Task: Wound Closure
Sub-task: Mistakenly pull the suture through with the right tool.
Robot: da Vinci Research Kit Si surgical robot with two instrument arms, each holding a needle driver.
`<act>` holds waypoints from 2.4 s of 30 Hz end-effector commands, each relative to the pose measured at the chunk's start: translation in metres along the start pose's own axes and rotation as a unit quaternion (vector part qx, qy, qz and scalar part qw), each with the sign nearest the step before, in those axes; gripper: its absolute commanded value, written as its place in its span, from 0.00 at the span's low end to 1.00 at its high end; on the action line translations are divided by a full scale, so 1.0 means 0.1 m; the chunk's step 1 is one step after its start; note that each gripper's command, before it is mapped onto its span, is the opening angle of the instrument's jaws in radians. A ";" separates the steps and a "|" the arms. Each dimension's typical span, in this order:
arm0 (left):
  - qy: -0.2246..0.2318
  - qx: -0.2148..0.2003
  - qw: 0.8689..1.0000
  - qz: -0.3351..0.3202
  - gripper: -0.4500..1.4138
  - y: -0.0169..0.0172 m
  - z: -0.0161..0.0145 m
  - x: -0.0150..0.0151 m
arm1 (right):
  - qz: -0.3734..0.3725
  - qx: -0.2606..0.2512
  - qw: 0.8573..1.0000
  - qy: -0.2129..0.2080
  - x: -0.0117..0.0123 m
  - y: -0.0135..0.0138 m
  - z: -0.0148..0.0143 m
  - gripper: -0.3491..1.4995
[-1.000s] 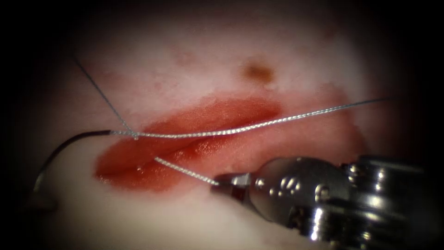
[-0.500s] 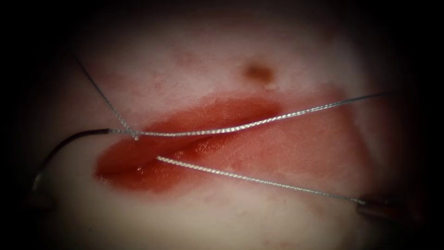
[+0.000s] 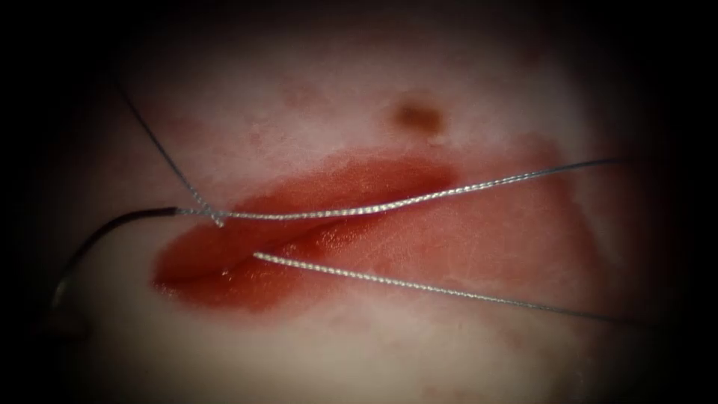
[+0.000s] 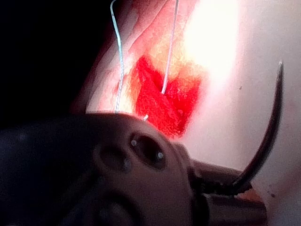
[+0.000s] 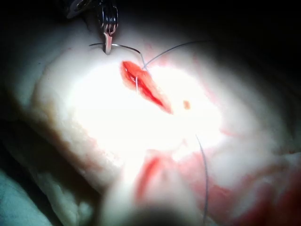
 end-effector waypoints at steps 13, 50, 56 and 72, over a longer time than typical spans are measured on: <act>-0.003 0.002 1.000 -0.003 0.00 -0.007 -0.004 -0.007 | 0.041 -0.018 0.999 -0.021 -0.072 0.020 -0.038 0.00; -0.002 0.002 1.000 -0.006 0.00 -0.008 -0.005 -0.007 | -0.101 -0.016 0.993 0.059 0.191 -0.151 0.060 0.44; -0.002 0.002 1.000 -0.006 0.00 -0.008 -0.006 -0.007 | -0.131 -0.024 0.990 0.055 0.243 -0.160 0.081 0.30; -0.003 0.002 1.000 -0.009 0.00 -0.008 -0.004 -0.007 | -0.138 -0.020 0.988 0.061 0.279 -0.120 0.094 0.18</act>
